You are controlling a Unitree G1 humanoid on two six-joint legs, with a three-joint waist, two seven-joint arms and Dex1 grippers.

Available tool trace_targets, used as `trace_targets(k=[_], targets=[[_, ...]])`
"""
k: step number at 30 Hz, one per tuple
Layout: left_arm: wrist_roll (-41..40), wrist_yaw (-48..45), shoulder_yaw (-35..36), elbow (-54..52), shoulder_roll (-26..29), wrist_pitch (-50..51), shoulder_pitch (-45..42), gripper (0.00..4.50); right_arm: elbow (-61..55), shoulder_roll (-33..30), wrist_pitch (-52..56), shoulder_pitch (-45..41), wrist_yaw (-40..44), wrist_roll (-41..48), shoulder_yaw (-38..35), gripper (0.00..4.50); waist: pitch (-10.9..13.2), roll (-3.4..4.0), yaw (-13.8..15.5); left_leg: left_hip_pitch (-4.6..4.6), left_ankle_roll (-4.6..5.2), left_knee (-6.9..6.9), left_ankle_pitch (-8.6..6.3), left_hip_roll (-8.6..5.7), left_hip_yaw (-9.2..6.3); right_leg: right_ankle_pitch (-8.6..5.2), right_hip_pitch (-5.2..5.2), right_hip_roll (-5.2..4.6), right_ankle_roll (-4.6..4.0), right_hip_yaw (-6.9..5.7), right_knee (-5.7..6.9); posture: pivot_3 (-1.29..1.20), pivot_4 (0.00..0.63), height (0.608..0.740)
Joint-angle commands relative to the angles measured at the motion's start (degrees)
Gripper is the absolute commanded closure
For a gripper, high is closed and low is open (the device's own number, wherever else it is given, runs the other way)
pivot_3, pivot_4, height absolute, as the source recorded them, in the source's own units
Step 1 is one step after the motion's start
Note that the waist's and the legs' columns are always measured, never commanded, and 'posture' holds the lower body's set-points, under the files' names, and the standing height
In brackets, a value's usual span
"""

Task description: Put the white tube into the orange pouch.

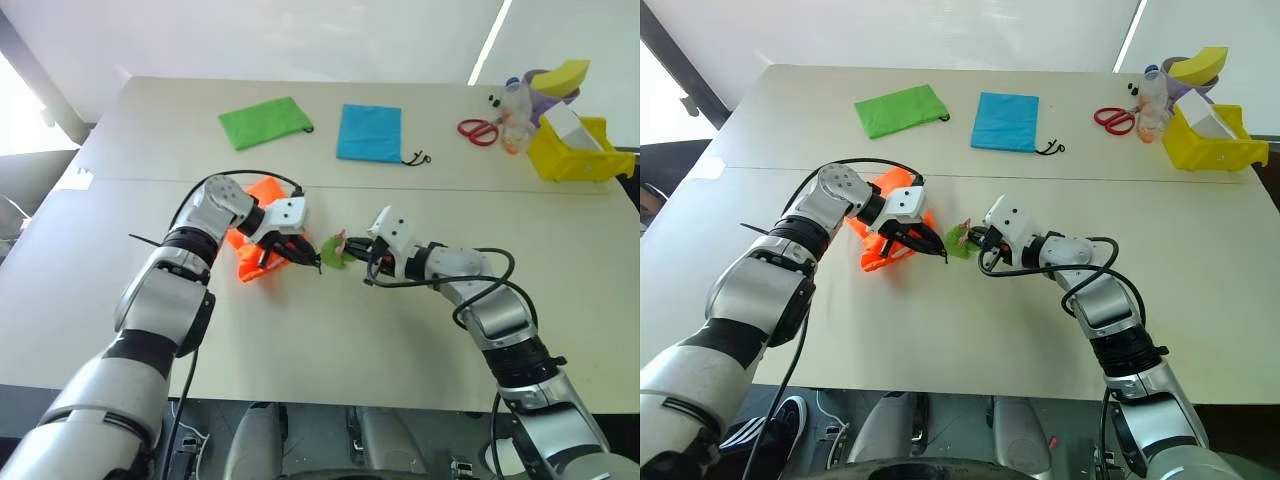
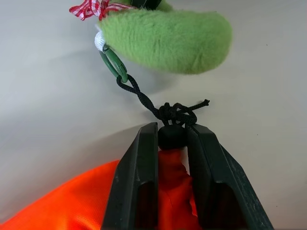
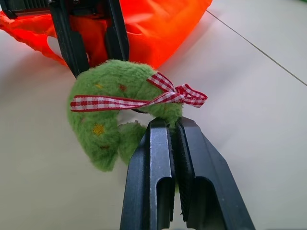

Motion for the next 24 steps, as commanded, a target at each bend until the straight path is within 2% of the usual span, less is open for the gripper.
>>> trace_targets(k=[1, 7, 8, 9, 19, 24], targets=[[1.0, 0.3, 0.1, -0.9, 0.4, -1.3, 0.6, 3.62, -2.0, 0.1, -1.6, -0.6, 0.0, 0.0, -1.3, 4.50, 0.0, 0.00, 0.0, 0.00, 0.00, 0.00, 0.00, 0.00, 0.00, 0.00, 0.00, 0.00, 0.00, 0.00, 0.00, 0.00, 0.150, 0.740], [2.3, 1.0, -0.7, -1.0, 0.7, -3.0, 1.0, 3.62, -1.8, 0.3, -1.7, -1.1, -0.1, -0.1, -1.3, 4.50, 0.0, 0.00, 0.0, 0.01, -0.01, 0.01, 0.01, 0.00, 0.00, 0.00, 0.00, 0.00, 0.00, 0.00, 0.03, 0.00, 0.150, 0.740], [1.9, 0.6, -0.3, -1.1, 0.5, -3.5, 1.1, 4.13, -1.8, 0.2, -1.7, -1.0, 0.0, 0.0, -1.3, 4.50, 0.0, 0.00, 0.0, 0.01, -0.01, 0.02, 0.01, 0.00, 0.00, 0.00, 0.00, 0.00, 0.00, 0.00, 0.04, 0.00, 0.150, 0.740], [1.1, -0.3, 0.3, -1.2, 0.3, -3.1, 1.1, 4.29, -1.9, 0.2, -1.7, -1.1, 0.0, -0.1, -1.3, 4.50, 0.0, 0.00, 0.0, 0.02, -0.01, 0.03, 0.02, 0.00, 0.00, 0.00, 0.00, 0.00, 0.00, 0.00, 0.06, 0.00, 0.150, 0.740], [1.0, -1.9, 0.4, -1.8, 1.0, -3.8, 1.6, 4.29, -1.6, -0.2, -1.8, -1.5, 0.1, -0.1, -1.7, 4.50, 0.0, 0.00, 0.0, 0.02, -0.01, 0.03, 0.03, 0.00, 0.00, 0.00, 0.00, -0.01, 0.00, 0.00, 0.07, 0.00, 0.150, 0.740], [3.7, -1.8, -1.6, -2.4, 4.1, -8.6, 1.9, 4.29, 0.4, -2.6, -3.0, -1.3, 0.0, -0.5, -3.8, 4.50, 0.0, 0.00, -0.1, 0.03, -0.01, 0.03, 0.03, 0.00, 0.00, 0.00, 0.00, 0.00, 0.00, 0.00, 0.09, 0.00, 0.150, 0.740]])
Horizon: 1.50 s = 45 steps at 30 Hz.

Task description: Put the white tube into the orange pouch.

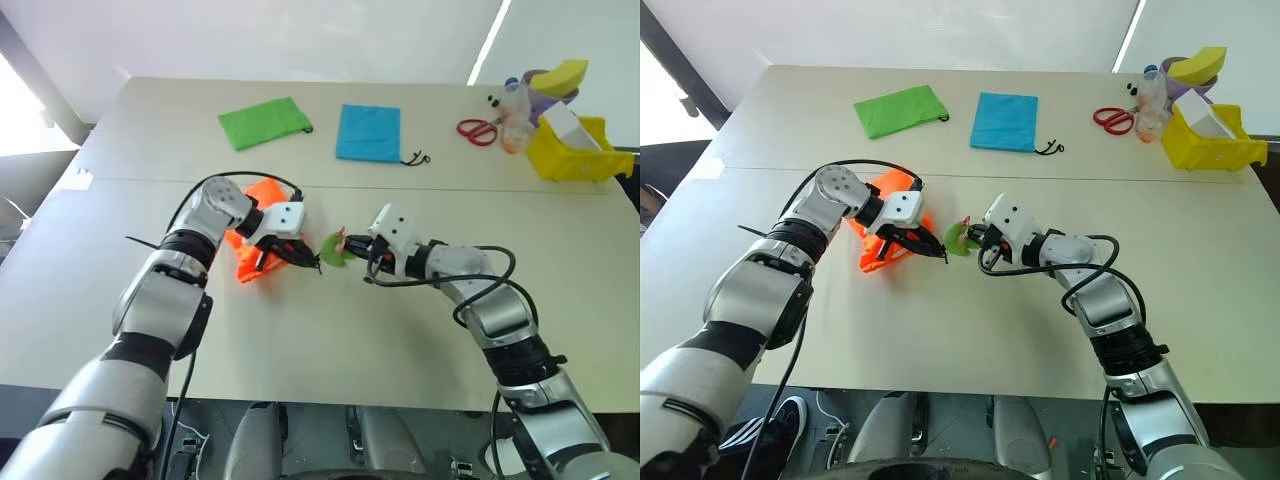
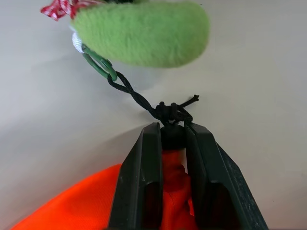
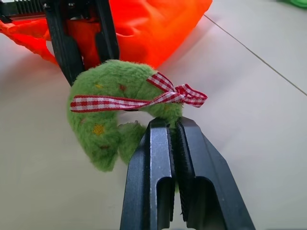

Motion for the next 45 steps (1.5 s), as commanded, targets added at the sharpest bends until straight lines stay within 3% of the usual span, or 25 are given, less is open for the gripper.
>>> trace_targets(k=[1, 7, 21, 33, 41, 42, 43, 45], targets=[[2.1, -1.3, -1.4, -0.9, 3.0, -3.2, 0.6, 4.29, 0.7, -2.2, -2.1, -0.8, 0.0, -0.5, -3.8, 4.50, 0.0, 0.00, -0.1, 0.00, 0.00, 0.00, 0.00, 0.00, 0.00, 0.00, 0.00, 0.00, 0.00, 0.00, 0.00, 0.00, 0.150, 0.740], [0.3, -4.9, -1.6, -2.7, 5.9, -3.5, 1.8, 4.29, 4.1, -4.9, -4.2, -0.9, 0.0, -1.5, -5.4, 4.50, 0.0, 0.00, -0.1, 0.04, 0.01, 0.00, 0.02, 0.02, 0.00, 0.00, 0.00, 0.04, 0.00, 0.00, 0.07, 0.00, 0.150, 0.740], [-6.4, -4.9, -7.8, -9.4, 16.8, -7.0, 6.6, 4.29, 7.2, -4.7, -6.5, -1.9, -0.6, -2.8, -5.3, 4.50, 0.0, 0.00, -0.1, 0.23, 0.17, 0.00, 0.21, 0.03, 0.01, 0.01, 0.00, 0.03, -0.03, 0.04, 0.51, 0.00, 0.150, 0.740], [-10.9, -4.9, -7.1, -11.1, 16.6, -6.6, 9.9, 4.29, 7.2, -3.7, -7.0, -2.0, -0.5, -3.2, -4.4, 4.50, 0.0, 0.00, -0.1, 0.26, 0.26, 0.06, 0.30, 0.01, 0.01, 0.03, 0.00, 0.02, -0.07, 0.04, 0.67, 0.00, 0.150, 0.740], [-20.6, -4.9, -5.4, -16.9, 14.4, 4.2, 11.3, 0.55, 4.4, -2.1, -2.7, -1.0, 2.6, 1.3, -5.0, 4.50, 0.0, 0.00, 0.0, 0.26, 0.26, 0.06, 0.31, 0.01, 0.00, 0.03, 0.00, 0.01, -0.07, 0.04, 0.69, 0.00, 0.150, 0.740], [-21.8, -4.9, -4.9, -17.8, 14.2, 6.0, 11.5, 0.01, 3.7, -1.9, -1.5, -0.9, 3.4, 2.7, -5.4, 3.82, 0.0, 0.00, 0.0, 0.25, 0.26, 0.07, 0.31, 0.01, 0.00, 0.03, 0.00, 0.00, -0.07, 0.04, 0.69, 0.00, 0.150, 0.740], [-23.5, -4.9, -4.9, -19.5, 14.4, 7.8, 11.8, 0.00, 3.3, -1.8, -1.2, -0.7, 3.6, 2.9, -5.4, 3.54, 0.0, 0.00, 0.0, 0.24, 0.26, 0.07, 0.31, 0.01, -0.01, 0.03, 0.00, 0.00, -0.07, 0.04, 0.69, 0.00, 0.150, 0.740], [-27.2, -4.9, -3.9, -23.0, 14.6, 12.1, 12.7, 0.00, 2.2, -2.1, -1.0, -0.3, 3.9, 2.8, -4.9, 2.50, 0.0, 0.00, 0.1, 0.23, 0.26, 0.08, 0.31, 0.01, -0.03, 0.03, 0.00, 0.00, -0.07, 0.04, 0.69, 0.00, 0.150, 0.740]])
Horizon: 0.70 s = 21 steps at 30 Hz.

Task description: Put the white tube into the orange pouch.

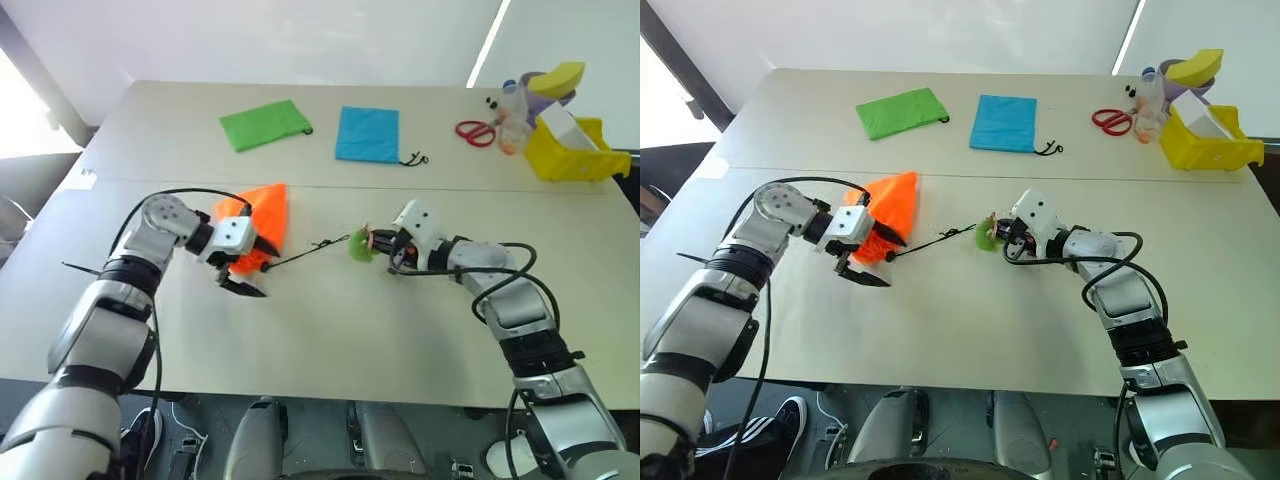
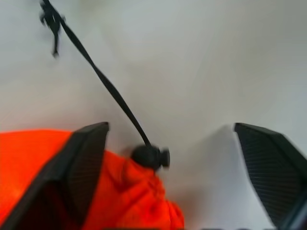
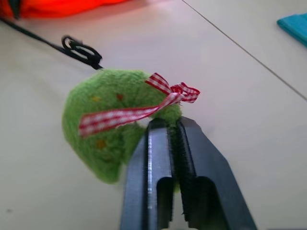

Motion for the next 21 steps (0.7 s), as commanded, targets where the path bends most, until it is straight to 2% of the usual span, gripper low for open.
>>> trace_targets(k=[1, 4, 8, 13, 17, 21], targets=[[-7.4, -0.2, 3.6, -6.8, 0.7, 7.6, 0.4, 0.00, -3.8, -0.2, -0.2, 0.4, 0.3, 0.4, -0.7, 2.03, 0.0, 0.00, 0.0, 0.00, 0.00, 0.00, 0.00, 0.00, 0.00, 0.00, 0.00, -0.01, 0.00, 0.00, 0.00, 0.00, 0.150, 0.740], [-9.7, -0.2, 6.7, -9.8, 0.4, 11.8, 0.7, 0.00, -3.7, -0.8, -2.1, 0.6, -0.6, -2.1, -0.1, 0.51, 0.0, 0.00, 0.0, 0.00, 0.00, 0.03, 0.00, -0.01, 0.00, 0.00, 0.00, -0.02, 0.00, 0.00, 0.00, 0.00, 0.150, 0.740], [-11.0, 0.9, 12.2, -12.2, 0.2, 16.3, -0.2, 0.00, -4.1, -3.0, -3.3, 1.1, 1.4, -2.2, -0.8, 0.51, 0.0, 0.00, -0.1, 0.01, 0.00, 0.04, 0.00, -0.01, 0.00, 0.00, 0.00, 0.01, 0.00, 0.00, 0.01, 0.00, 0.150, 0.740], [-10.1, 4.4, 17.4, -13.0, 0.9, 15.6, 0.8, 0.00, -5.4, -5.4, -3.1, 2.4, 2.5, -1.0, -3.4, 0.51, 0.0, 0.00, -0.1, 0.00, 0.00, 0.04, 0.00, -0.02, 0.00, 0.00, 0.00, 0.00, 0.00, 0.01, 0.00, 0.00, 0.150, 0.740], [-11.3, 9.7, 22.8, -16.3, 2.8, 17.1, 6.3, 0.00, -10.1, -4.8, -5.7, 6.1, 0.2, 0.3, -7.2, 0.51, 0.0, 0.00, -0.2, 0.02, 0.00, 0.02, 0.00, 0.00, 0.00, 0.00, 0.00, 0.00, 0.00, 0.01, 0.01, 0.00, 0.150, 0.740], [-13.6, 18.7, 28.8, -26.2, 3.0, 21.7, 17.0, 0.00, -20.4, -2.9, -3.6, 13.6, -0.9, 3.8, -8.0, 0.51, 0.0, 0.01, -0.2, 0.10, -0.01, -0.11, 0.00, 0.08, 0.00, -0.01, 0.00, 0.02, -0.01, 0.03, 0.00, 0.00, 0.150, 0.740]])
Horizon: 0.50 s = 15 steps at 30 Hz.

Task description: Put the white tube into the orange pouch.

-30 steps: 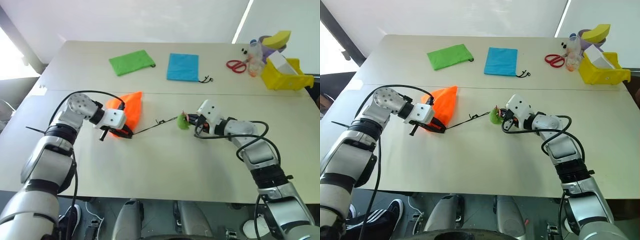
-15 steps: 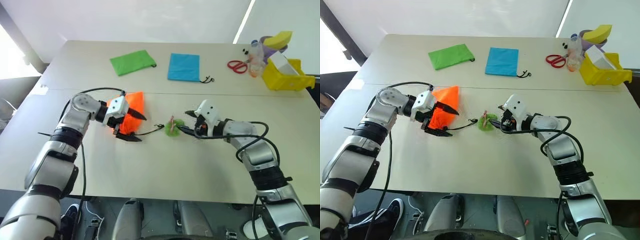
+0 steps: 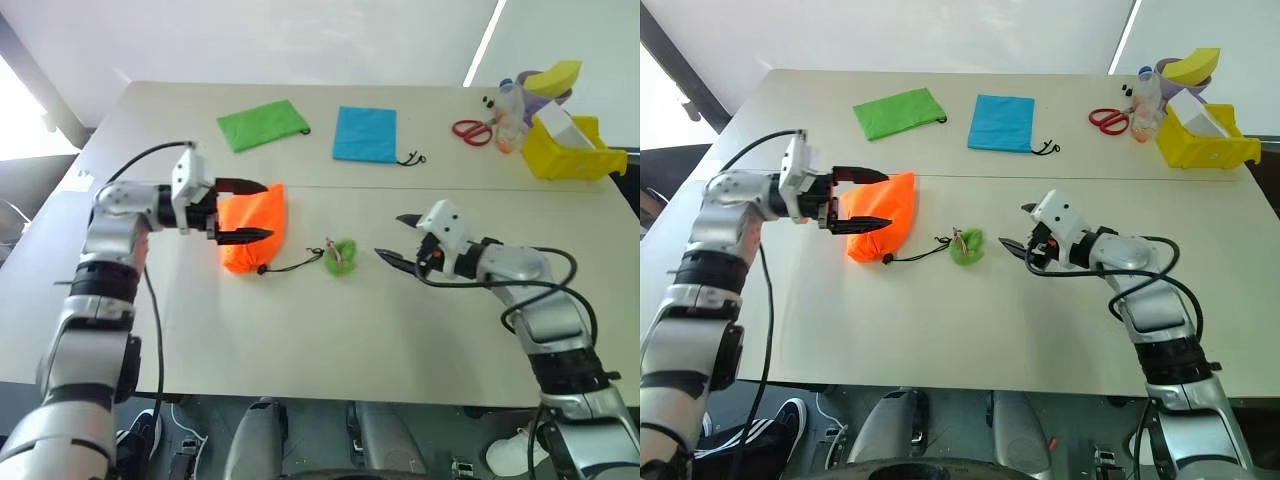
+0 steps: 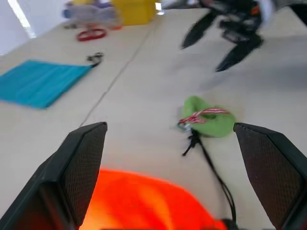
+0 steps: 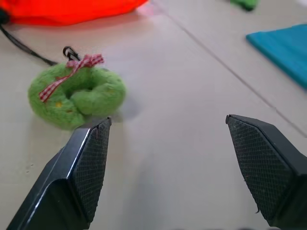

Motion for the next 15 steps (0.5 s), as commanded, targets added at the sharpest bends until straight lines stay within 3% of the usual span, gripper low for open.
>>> trace_targets(k=[1, 8, 15], targets=[[-2.1, 7.3, 5.2, -9.1, 0.3, 3.0, 7.0, 0.00, -8.6, 1.0, 0.2, 4.3, -0.5, 3.1, -1.1, 0.51, 0.0, 0.00, 0.1, 0.00, 0.00, 0.00, 0.00, 0.01, -0.01, 0.00, 0.00, -0.01, 0.00, 0.00, 0.00, 0.00, 0.150, 0.740], [-1.7, 21.3, 11.6, -21.1, 0.2, 8.0, 21.1, 0.00, -12.5, -1.4, -3.5, 13.9, 5.0, 7.9, -3.9, 0.51, 0.0, -0.04, 0.5, 0.67, -0.03, 0.06, 0.02, -0.05, 0.05, 0.00, 0.81, -0.22, -0.01, 0.03, -0.13, 0.00, 0.150, 0.740], [0.4, 32.7, 15.8, -21.5, -2.0, 6.6, 26.7, 0.00, -9.5, 0.1, -6.9, 13.8, 4.3, 4.9, 0.8, 0.51, 0.0, -0.05, 0.3, 1.45, 0.05, -0.08, 0.08, 0.03, 0.13, 0.08, 1.51, -0.08, -0.33, 0.04, -0.52, 0.00, 0.150, 0.740]])
